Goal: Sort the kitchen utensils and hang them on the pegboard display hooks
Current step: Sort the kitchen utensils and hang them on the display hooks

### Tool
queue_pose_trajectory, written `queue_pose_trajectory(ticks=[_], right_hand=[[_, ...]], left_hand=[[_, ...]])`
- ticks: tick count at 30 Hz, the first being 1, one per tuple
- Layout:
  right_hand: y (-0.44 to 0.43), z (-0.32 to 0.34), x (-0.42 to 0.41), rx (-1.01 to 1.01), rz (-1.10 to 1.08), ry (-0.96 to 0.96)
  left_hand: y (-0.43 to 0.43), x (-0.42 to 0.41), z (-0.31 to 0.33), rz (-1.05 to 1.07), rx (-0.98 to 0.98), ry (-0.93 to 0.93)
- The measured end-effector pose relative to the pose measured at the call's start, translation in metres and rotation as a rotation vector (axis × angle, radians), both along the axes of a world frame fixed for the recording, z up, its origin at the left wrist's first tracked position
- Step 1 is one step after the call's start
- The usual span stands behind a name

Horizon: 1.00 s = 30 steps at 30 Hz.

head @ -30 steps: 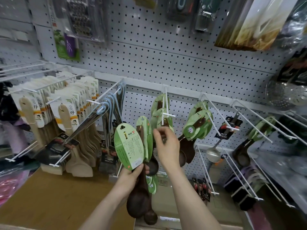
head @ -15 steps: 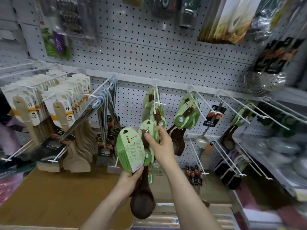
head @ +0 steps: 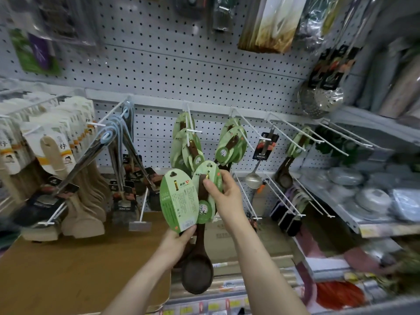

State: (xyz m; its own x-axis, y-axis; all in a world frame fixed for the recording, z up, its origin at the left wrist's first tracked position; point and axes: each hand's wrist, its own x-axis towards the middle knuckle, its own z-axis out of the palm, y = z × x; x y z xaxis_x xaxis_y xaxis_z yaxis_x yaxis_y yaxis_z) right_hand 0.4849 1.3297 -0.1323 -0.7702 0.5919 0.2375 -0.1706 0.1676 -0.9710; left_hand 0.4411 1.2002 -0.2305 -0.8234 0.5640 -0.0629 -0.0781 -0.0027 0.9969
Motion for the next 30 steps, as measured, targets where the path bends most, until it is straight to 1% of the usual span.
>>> queue_pose_trajectory(ticks=[3,6,10,16,21,23,26,28,30], right_hand=[[0.017,0.006,0.013,-0.036,0.01,0.02],[0.039,0.012,0.023,-0.07,-0.001,0.043],[0.085,0.014,0.039,-0.061,-0.035,0.053],[0.179,0.015,0.074,-0.042,-0.095,0.054],[0.27,0.018,0.105,-0.155,-0.199,0.105],[0.303,0.022,0.116,-0.159,-0.239,0.139],[0.345,0.026,0.133,-0.137,-0.252,0.192],[0.364,0.026,0.142,-0.135,-0.25,0.187],[0.378,0.021,0.147,-0.15,-0.233,0.182]], left_hand=[[0.016,0.009,0.01,-0.05,0.047,-0.004],[0.04,0.012,0.014,-0.1,0.062,0.033],[0.087,0.025,0.021,-0.129,0.077,0.039],[0.184,0.05,0.018,-0.138,0.038,-0.002],[0.265,0.073,0.015,-0.169,0.01,-0.061],[0.294,0.079,0.017,-0.18,0.014,-0.077],[0.334,0.092,0.023,-0.218,0.071,-0.109],[0.355,0.1,0.026,-0.219,0.138,-0.167],[0.372,0.108,0.028,-0.207,0.182,-0.174]])
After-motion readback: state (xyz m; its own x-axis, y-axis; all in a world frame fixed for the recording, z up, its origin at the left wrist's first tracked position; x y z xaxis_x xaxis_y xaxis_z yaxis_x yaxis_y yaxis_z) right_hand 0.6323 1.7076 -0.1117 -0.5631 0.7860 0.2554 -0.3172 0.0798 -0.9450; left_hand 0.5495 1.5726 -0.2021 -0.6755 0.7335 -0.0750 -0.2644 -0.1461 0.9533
